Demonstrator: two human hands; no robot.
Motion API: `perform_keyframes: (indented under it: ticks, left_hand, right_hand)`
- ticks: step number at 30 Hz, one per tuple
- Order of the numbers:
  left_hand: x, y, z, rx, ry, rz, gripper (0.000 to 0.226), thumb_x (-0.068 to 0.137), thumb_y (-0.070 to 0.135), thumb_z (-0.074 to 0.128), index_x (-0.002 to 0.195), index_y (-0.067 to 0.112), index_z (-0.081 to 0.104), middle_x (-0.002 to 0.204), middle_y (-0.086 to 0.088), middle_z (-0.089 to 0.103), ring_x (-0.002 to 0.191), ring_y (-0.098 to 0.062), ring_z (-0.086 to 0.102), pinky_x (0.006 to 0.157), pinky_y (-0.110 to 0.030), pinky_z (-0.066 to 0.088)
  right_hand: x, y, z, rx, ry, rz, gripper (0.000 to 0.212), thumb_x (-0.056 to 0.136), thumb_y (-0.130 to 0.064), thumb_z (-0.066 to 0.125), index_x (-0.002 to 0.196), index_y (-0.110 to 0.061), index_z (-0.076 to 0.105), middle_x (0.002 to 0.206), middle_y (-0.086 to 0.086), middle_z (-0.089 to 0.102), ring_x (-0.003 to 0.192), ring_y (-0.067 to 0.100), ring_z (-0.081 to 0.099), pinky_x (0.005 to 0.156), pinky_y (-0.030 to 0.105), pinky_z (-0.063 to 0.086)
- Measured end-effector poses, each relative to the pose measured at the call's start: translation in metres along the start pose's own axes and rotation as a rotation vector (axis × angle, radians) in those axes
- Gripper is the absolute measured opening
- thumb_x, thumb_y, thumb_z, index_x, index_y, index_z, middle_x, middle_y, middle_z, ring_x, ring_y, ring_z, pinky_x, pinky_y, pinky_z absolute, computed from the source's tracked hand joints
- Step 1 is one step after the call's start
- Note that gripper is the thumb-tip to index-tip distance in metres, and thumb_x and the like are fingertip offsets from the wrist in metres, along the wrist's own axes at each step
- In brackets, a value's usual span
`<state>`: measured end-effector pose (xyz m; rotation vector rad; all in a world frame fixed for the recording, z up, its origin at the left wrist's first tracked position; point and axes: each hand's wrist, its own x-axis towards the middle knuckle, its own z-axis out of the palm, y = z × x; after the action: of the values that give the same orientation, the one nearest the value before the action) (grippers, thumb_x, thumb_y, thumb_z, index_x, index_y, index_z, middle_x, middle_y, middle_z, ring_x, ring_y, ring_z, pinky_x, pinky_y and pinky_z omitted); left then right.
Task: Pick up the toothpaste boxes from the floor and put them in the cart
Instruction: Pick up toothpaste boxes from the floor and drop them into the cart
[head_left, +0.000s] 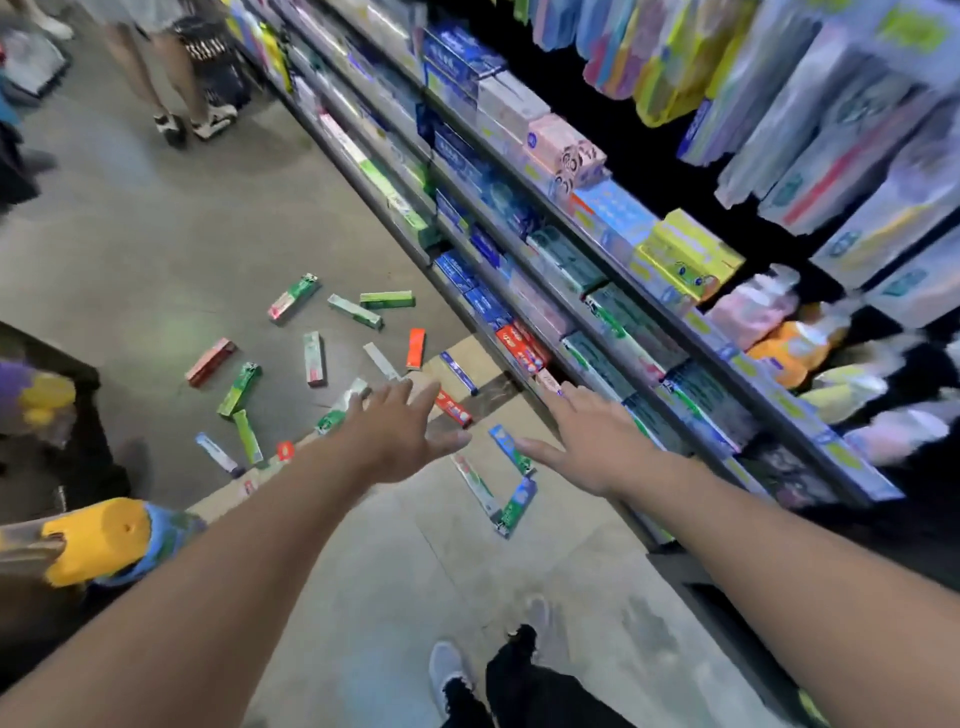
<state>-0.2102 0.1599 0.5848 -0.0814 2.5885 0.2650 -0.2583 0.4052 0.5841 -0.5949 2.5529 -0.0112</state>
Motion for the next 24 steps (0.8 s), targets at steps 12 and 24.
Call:
perform_keyframes:
  ticks: [12, 24]
  left_hand:
    - [0.179, 0.012, 0.129, -0.135, -0.127, -0.068, 0.09, 0.088, 0.077, 0.032, 0.157, 0.024, 0.008, 0.159, -0.012, 0.024, 0.144, -0.032, 0.027, 0.113, -0.051, 0.027]
    - [0.376, -0.011, 0.424, -0.319, -0.138, -0.303, 0.091, 0.097, 0.051, 0.049, 0.157, 0.013, -0.007, 0.138, -0.019, 0.036, 0.116, -0.041, 0.052, 0.092, -0.041, 0.043]
  right_hand:
    - [0.143, 0.059, 0.14, 0.128, -0.14, 0.222, 0.082, 0.094, -0.068, 0.031, 0.156, -0.017, 0.014, 0.158, 0.011, 0.024, 0.141, 0.03, 0.03, 0.112, 0.044, 0.029]
    - [0.321, 0.103, 0.45, 0.431, -0.187, 0.511, 0.076, 0.098, -0.05, 0.044, 0.155, -0.015, 0.009, 0.137, 0.016, 0.042, 0.121, 0.035, 0.052, 0.097, 0.039, 0.043]
